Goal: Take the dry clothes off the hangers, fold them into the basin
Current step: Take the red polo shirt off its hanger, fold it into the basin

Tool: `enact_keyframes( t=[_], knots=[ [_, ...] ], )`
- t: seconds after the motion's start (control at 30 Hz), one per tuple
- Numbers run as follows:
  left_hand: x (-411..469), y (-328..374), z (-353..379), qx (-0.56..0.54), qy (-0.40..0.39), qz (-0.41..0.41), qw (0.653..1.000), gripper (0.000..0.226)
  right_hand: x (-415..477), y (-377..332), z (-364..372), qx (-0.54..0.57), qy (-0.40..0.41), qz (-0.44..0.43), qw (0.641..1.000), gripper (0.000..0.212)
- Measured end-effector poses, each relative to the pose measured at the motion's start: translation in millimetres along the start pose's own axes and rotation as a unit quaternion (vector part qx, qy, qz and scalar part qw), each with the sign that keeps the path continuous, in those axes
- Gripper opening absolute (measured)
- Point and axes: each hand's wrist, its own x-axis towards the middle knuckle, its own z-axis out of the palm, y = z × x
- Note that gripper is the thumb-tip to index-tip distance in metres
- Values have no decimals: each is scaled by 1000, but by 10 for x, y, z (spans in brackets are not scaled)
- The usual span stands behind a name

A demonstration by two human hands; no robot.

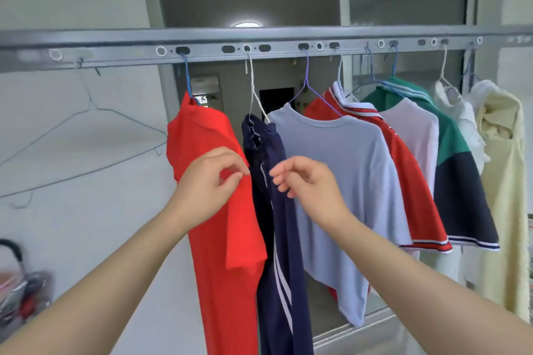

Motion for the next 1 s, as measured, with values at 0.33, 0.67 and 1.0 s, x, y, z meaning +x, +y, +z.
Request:
enact_keyframes(
  t=[0.33, 0.67, 1.0],
  knots=[
    [598, -743, -164, -129, 65, -190, 971, 29, 1019, -299, 635, -38, -21, -9, 999, 30],
    [531, -1086, -242, -229, 64, -222, 945, 24, 1268, 0, 840, 180, -259, 124, 941, 39],
    [525, -883, -202, -347, 77, -254, 899, 35, 1082, -164, 719, -42, -159, 44, 985, 30]
  ],
)
